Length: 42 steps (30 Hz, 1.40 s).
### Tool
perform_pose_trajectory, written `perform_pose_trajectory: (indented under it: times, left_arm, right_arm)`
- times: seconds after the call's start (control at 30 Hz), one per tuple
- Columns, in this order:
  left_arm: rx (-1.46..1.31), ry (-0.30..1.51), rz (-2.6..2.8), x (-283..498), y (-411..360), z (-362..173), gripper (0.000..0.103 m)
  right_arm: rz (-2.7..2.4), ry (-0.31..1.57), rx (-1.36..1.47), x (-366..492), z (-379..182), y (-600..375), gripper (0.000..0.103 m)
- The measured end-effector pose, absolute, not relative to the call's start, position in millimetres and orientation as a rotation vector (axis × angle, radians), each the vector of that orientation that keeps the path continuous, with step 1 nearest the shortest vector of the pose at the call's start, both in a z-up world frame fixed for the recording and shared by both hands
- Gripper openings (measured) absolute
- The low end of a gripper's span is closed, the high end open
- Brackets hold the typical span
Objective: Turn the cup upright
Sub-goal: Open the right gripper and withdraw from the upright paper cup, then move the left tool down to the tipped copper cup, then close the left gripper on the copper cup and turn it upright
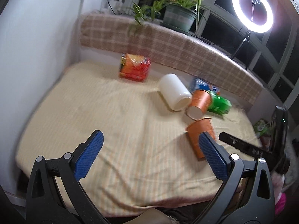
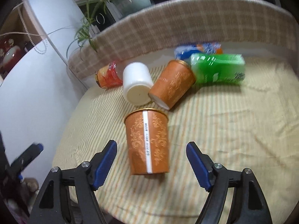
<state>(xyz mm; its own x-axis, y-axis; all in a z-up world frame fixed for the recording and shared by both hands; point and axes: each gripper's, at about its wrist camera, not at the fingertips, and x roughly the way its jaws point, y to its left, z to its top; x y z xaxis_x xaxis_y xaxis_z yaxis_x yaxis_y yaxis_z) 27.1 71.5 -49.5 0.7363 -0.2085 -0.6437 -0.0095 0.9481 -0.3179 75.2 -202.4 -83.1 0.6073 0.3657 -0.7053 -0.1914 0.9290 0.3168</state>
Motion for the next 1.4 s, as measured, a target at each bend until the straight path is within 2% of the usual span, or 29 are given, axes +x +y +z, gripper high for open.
perform_pose_trajectory:
  times: [0.27, 0.53, 0.83, 1.0, 1.13, 1.2, 1.33, 1.4]
  left_arm:
    - [-0.518, 0.895, -0.236, 71, 39, -78, 0.103]
    - [-0.644, 1.046, -0.327, 111, 0, -110, 0.103]
    - [-0.698, 1.127, -0.348, 137, -19, -128, 0.103]
    - [-0.684, 1.153, -0.352, 147, -27, -136, 0.095]
    - [-0.663, 1.168, -0.359, 153, -32, -139, 0.094]
    - [-0.654, 1.175, -0.362, 154, -34, -141, 0.086]
    - [-0.637, 1.181, -0.363, 157, -38, -144, 0.082]
    - [-0.628, 1.182, -0.365, 157, -39, -144, 0.074]
  right_arm:
    - [0.198, 0.775, 0.132, 34, -66, -242, 0.082]
    - [0.076, 0.771, 0.178, 9, -71, -292, 0.082]
    - [0.040, 0.806, 0.245, 5, -84, -316, 0.082]
    - [0.042, 0.820, 0.261, 5, -90, -318, 0.082]
    - [0.037, 0.823, 0.264, 6, -91, -319, 0.082]
    - [0.032, 0.824, 0.266, 5, -92, -320, 0.082]
    - [0.022, 0.826, 0.274, 5, -93, -324, 0.083]
    - [0.019, 0.828, 0.275, 5, -93, -324, 0.083]
